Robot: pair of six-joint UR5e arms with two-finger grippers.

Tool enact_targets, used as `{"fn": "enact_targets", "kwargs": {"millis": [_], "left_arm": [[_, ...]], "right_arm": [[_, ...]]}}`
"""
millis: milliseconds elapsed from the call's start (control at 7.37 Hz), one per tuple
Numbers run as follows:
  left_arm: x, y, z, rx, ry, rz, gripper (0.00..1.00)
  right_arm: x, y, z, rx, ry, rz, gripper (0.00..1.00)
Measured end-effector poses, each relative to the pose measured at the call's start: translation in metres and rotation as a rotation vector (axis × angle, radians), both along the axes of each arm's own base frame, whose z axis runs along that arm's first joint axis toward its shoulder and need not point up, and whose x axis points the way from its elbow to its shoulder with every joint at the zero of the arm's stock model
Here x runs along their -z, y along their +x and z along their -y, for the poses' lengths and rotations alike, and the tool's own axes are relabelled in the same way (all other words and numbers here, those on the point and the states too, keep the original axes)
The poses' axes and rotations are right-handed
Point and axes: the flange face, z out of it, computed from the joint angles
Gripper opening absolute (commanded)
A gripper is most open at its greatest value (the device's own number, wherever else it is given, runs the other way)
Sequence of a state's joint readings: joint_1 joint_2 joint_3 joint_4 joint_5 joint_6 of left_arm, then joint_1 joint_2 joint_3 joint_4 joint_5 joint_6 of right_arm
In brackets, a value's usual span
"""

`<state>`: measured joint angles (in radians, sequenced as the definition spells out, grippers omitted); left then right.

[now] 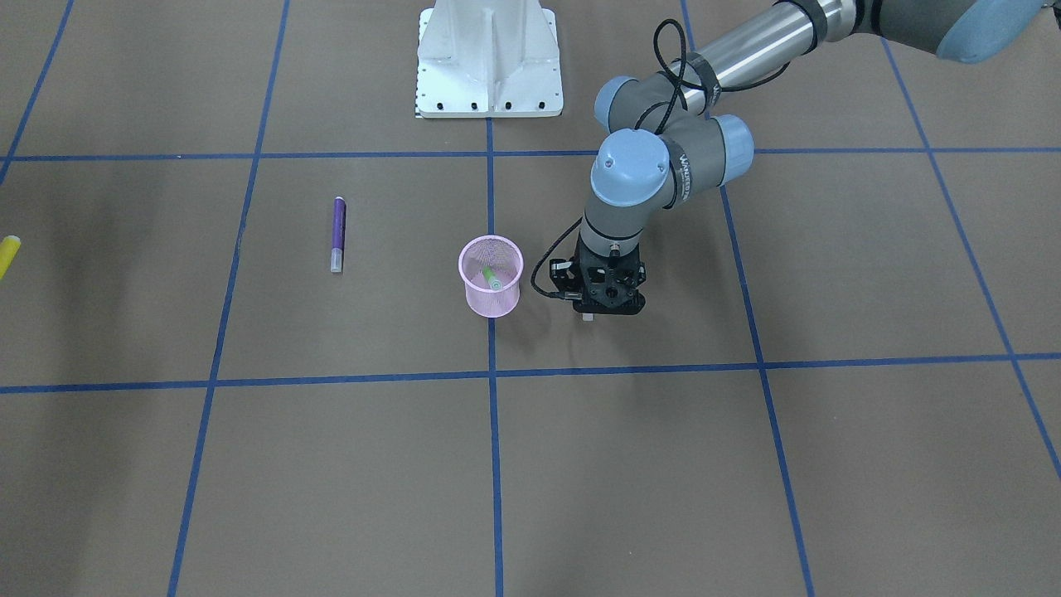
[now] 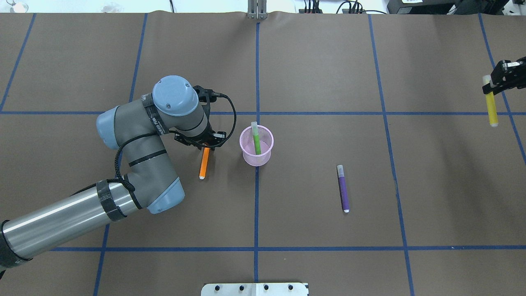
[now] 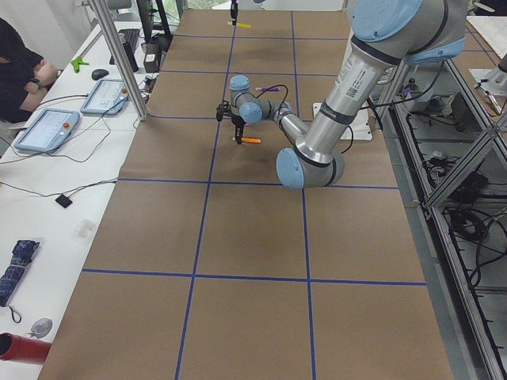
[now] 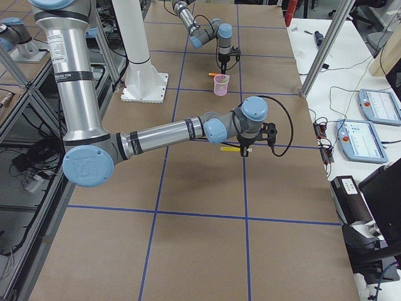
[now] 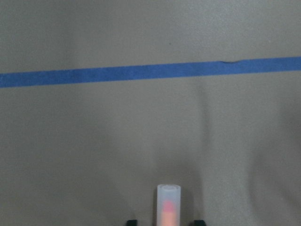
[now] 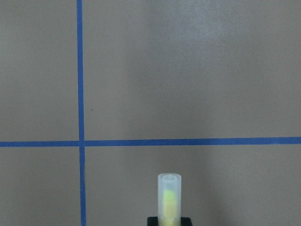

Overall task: Collect pens into pen holder
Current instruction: 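Lift the orange marker with the left gripper while the right carries the highlighter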

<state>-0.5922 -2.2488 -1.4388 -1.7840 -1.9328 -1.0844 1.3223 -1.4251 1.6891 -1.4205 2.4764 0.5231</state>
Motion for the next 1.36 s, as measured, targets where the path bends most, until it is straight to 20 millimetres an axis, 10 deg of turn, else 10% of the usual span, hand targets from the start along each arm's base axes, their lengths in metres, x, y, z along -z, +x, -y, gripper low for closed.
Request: {"fn": "enact_targets", "kwargs": {"millis": [271,679,1357], "left_arm": [[0.002,0.0,0.0,0.0,0.001,-0.001,0.0],[0.011,-0.003,0.0,-0.007,-0.003,-0.016,0.0],[0.061,-0.089,0.046,0.05,0.003,-0.14,0.0]], "right_arm": [[0.001,0.0,0.0,0.0,0.001,0.0,0.0],[0.008,0.001,-0.001,-0.008,0.001,0.007,0.0],[0.103,-0.034,0.013,-0.1,-0.062,0.073,0.0]]}}
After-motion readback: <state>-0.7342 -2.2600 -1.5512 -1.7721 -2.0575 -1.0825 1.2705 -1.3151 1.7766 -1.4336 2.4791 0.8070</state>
